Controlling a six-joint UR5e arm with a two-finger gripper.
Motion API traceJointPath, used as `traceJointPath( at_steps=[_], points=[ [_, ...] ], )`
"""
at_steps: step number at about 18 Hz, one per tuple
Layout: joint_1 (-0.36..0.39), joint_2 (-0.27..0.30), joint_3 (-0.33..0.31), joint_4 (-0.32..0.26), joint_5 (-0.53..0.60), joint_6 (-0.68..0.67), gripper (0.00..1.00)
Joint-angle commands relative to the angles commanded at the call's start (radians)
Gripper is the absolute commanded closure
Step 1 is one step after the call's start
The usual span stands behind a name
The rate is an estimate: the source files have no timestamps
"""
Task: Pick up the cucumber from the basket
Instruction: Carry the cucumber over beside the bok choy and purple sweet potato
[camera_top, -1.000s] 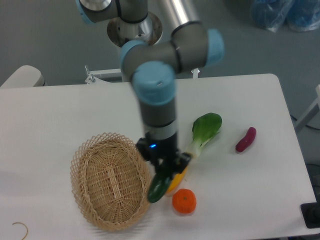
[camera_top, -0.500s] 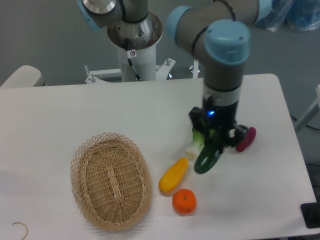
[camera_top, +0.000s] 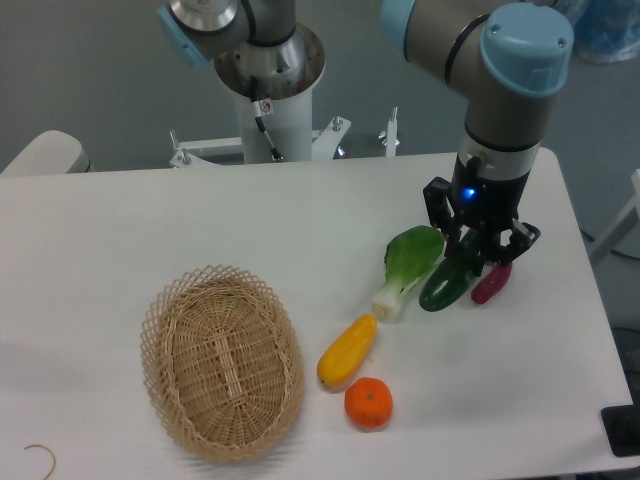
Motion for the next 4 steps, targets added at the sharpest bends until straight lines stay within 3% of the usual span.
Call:
traceJointPath(
  at_steps=[4],
  points=[
    [0.000, 0.000, 0.002, 0.005, -0.002, -0.002, 0.75]
  ],
)
